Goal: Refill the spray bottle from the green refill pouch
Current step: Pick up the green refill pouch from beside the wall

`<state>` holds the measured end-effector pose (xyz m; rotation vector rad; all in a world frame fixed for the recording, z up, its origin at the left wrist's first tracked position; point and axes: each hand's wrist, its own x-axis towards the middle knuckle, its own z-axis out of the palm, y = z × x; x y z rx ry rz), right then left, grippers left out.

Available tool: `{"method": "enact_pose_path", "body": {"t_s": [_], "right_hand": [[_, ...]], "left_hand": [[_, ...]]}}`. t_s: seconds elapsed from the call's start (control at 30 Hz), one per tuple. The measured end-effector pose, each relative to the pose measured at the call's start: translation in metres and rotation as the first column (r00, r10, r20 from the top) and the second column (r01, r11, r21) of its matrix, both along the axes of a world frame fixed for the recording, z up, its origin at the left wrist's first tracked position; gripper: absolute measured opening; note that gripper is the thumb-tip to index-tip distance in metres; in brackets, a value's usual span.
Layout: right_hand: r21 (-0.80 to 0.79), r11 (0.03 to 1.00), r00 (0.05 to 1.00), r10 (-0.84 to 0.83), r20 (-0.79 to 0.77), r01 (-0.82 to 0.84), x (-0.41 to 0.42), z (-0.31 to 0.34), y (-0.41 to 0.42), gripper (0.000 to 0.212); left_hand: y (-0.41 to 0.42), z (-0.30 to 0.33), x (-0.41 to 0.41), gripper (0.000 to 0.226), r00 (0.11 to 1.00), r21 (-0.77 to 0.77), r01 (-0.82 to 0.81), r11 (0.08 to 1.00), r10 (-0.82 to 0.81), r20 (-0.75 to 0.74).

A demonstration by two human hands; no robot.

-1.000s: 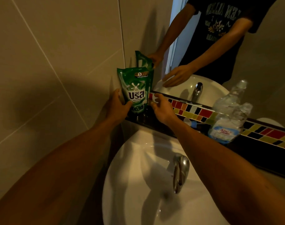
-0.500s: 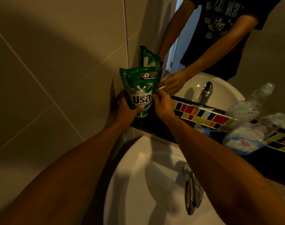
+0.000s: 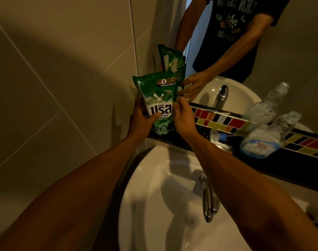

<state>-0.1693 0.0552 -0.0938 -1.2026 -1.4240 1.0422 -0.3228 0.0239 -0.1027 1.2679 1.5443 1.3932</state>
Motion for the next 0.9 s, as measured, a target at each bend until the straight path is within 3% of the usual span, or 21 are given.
{"method": "enact_pose_path", "body": {"t_s": [0.13,0.3,0.37,0.47,0.53,0.73,0.9], "right_hand": [[-0.01,0.999,0.999,0.03,-0.03,-0.03,0.029,0.018,-0.024,0.022],[-0.021,0.998,0.996,0.064,-0.058,-0.066,0.069,0.053,-0.057,0.029],[-0.031,0.994,0.993,0.103,-0.055,-0.105,0.086,0.065,-0.07,0.046],[0.02,0.989,0.989,0.148,0.002,-0.148,0.105,0.074,-0.085,0.089],[0.063,0.988,0.99,0.143,0.003,-0.143,0.116,0.08,-0.097,0.102],[0.142,0.986,0.994,0.099,-0.048,-0.091,0.151,0.09,-0.129,0.112],[0.108,0.993,0.996,0.052,-0.071,-0.044,0.181,0.089,-0.146,0.101]], "left_hand": [[-0.012,0.02,0.018,0.068,0.995,0.011,0.095,0.995,-0.095,0.024],[-0.019,0.057,0.042,0.073,0.963,-0.013,0.236,0.972,-0.232,0.135],[-0.025,0.076,0.052,0.074,0.946,0.004,0.29,0.957,-0.287,0.149],[-0.032,0.101,0.067,0.079,0.916,0.023,0.374,0.927,-0.373,0.15],[-0.039,0.116,0.08,0.081,0.894,0.03,0.427,0.904,-0.427,0.137],[-0.061,0.143,0.124,0.084,0.868,0.014,0.491,0.871,-0.491,0.071],[-0.075,0.157,0.16,0.077,0.875,0.026,0.485,0.874,-0.484,-0.021]]}}
